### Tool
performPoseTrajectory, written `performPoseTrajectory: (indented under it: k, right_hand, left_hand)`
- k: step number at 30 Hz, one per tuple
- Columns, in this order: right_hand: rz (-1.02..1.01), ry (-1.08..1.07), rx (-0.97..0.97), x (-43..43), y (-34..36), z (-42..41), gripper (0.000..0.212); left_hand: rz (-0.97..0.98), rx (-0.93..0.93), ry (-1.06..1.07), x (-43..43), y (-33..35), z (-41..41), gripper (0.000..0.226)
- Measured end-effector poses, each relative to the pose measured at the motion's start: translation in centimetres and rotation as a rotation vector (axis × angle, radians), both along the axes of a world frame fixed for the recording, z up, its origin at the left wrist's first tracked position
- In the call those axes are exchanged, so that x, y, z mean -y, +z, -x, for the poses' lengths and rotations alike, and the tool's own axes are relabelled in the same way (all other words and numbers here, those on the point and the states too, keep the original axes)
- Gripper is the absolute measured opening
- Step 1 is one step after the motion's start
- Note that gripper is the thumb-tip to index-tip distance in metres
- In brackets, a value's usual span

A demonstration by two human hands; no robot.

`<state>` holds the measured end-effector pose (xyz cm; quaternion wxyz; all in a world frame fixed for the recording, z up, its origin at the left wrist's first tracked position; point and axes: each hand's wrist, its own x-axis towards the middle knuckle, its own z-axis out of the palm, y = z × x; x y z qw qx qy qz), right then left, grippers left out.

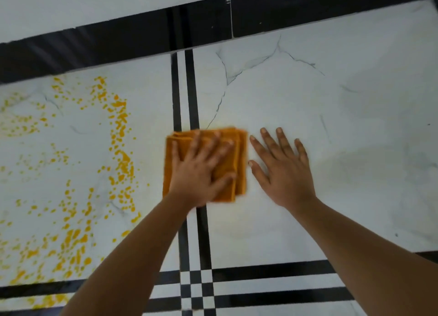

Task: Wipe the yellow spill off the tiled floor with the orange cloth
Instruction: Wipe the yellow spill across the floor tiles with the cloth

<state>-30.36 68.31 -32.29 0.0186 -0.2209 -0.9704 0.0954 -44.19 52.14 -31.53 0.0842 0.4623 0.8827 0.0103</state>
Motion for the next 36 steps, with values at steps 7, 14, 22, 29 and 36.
performPoseTrajectory:
  k: [7,14,22,29,36]
  right_hand:
    - [0.015,-0.009,0.045,0.1,0.3,0.1,0.056]
    - [0.009,-0.01,0.077,0.1,0.4,0.3,0.055]
    - [0.051,0.032,0.059,1.6,2.2,3.0,0.058]
    - [0.165,0.256,0.015,6.8,2.6,15.1,0.062]
    - [0.126,0.173,0.015,7.7,2.3,26.5,0.056]
  left_hand:
    - [0.008,0.0,-0.127,1.4,-0.1,-1.5,0.07]
    - [-0.032,0.004,0.256,0.6,-0.2,-0.8,0.073]
    - [-0.078,0.03,0.554,4.6,0.3,0.4,0.076]
    - [-0.074,0.024,0.82,6.8,-0.1,7.9,0.077]
    - [-0.09,0.043,0.797,7.8,-0.3,17.5,0.07]
